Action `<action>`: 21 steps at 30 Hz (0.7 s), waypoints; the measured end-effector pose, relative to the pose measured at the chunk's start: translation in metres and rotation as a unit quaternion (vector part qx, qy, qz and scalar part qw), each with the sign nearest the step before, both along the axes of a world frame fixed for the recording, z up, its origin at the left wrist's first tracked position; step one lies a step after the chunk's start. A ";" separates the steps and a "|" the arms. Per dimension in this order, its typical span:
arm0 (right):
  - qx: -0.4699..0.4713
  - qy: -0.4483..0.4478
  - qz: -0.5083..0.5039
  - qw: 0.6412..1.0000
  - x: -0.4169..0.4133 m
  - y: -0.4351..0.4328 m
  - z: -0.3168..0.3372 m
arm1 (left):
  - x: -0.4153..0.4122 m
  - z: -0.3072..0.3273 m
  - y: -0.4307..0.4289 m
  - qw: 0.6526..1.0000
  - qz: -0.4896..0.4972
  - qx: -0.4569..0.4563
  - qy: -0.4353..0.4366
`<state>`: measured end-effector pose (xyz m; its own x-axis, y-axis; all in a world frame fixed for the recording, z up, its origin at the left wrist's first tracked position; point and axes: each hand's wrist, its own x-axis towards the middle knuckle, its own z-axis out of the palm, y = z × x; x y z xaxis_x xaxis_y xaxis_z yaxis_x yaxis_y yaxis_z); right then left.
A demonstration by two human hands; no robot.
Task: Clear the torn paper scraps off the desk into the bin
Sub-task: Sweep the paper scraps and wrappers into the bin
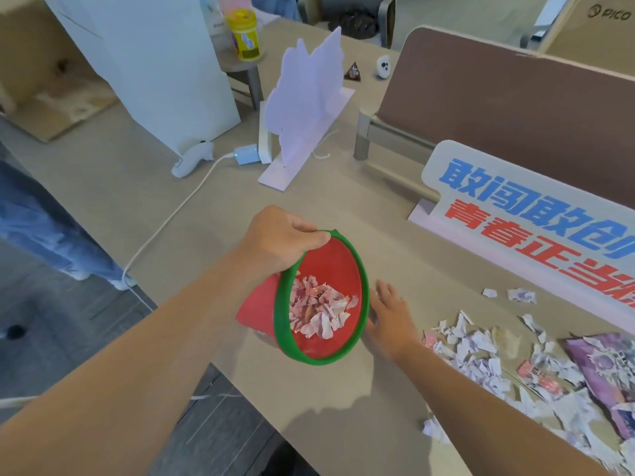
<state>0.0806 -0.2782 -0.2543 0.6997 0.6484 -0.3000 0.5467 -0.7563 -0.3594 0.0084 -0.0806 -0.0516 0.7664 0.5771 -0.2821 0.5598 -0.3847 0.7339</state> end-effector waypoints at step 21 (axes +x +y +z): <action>0.309 0.054 -0.241 0.918 -0.034 0.009 0.086 | 0.001 -0.004 -0.011 0.999 -0.038 0.010 -0.006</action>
